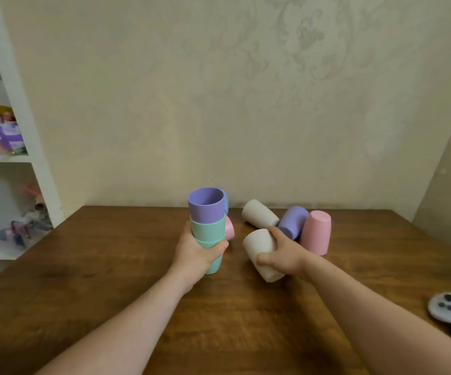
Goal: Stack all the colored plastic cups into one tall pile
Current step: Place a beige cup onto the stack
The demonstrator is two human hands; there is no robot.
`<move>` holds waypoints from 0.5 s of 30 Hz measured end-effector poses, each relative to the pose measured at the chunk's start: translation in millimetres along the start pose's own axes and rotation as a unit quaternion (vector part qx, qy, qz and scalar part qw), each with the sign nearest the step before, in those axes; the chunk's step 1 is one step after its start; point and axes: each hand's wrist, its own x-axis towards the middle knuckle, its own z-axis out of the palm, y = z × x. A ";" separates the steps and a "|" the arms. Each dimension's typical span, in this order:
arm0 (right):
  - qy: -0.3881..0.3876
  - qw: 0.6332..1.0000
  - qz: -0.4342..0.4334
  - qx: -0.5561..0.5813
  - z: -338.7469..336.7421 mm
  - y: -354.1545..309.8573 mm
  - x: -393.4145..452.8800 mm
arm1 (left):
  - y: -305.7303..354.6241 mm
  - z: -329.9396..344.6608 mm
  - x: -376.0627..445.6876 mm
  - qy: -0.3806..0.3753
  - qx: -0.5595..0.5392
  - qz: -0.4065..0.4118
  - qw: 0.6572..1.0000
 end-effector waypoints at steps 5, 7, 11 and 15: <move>0.150 0.950 -0.115 0.250 -19.1 -23.2 -29.2 | 2.9 1.0 -3.2 -0.023 -0.014 -0.015 1.000; 0.191 0.891 -0.151 0.383 -35.2 -51.2 -36.2 | 5.0 3.6 -4.7 -0.029 -0.017 -0.018 0.999; 0.169 0.830 -0.212 0.487 -52.0 -102.0 -49.1 | 13.2 17.6 -9.1 -0.049 -0.002 -0.027 0.998; 0.108 0.883 -0.269 0.370 -36.1 -116.4 -52.9 | 24.0 26.0 -14.1 -0.052 0.040 -0.035 0.997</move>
